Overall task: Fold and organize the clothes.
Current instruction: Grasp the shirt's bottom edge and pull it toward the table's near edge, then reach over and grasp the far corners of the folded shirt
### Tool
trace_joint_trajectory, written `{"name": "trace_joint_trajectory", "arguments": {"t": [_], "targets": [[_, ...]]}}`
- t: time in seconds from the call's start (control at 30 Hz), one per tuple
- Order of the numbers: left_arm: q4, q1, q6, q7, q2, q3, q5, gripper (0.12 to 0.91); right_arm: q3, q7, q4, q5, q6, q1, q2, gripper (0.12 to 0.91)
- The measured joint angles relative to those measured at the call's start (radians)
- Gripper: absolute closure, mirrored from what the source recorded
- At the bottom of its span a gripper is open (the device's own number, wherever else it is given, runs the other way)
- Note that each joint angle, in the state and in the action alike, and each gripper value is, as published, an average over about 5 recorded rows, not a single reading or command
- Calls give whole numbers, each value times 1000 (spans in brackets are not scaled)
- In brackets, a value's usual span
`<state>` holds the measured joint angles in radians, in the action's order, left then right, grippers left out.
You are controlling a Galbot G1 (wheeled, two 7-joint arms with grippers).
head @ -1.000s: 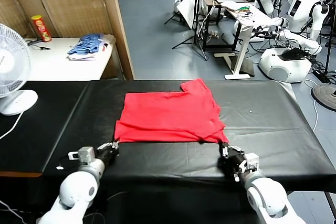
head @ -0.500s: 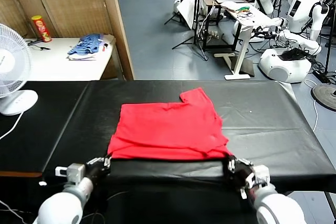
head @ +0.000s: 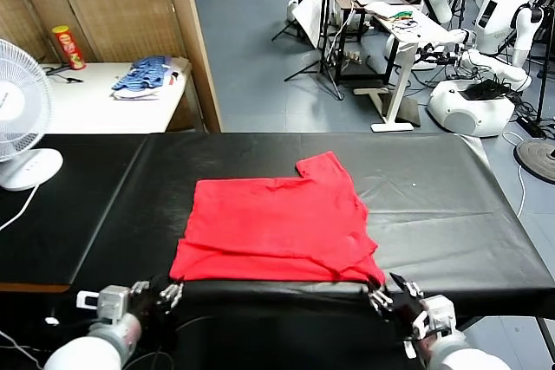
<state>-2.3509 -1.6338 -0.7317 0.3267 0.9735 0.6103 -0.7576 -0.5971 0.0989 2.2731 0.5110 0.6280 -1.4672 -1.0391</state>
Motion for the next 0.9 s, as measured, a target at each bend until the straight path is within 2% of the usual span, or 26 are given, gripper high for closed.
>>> {"name": "trace_joint_trajectory", "arguments": {"t": [0.17, 0.33, 0.6, 0.77, 0.9], "targets": [[72, 179, 24, 3, -31, -37, -67, 232, 102, 26, -208, -8, -42, 254, -3, 227], [242, 435, 40, 4, -28, -142, -103, 232, 238, 26, -454, -26, -60, 505, -37, 227], [580, 805, 42, -8, 35, -318, -111, 232, 400, -23, -791, -24, -60, 807, -108, 227], [734, 903, 17, -15, 69, -372, -100, 232, 463, -37, -955, -22, -44, 925, -151, 227], [797, 917, -4, -26, 82, -385, -106, 232, 485, -45, -1061, -24, -41, 989, -195, 227]]}}
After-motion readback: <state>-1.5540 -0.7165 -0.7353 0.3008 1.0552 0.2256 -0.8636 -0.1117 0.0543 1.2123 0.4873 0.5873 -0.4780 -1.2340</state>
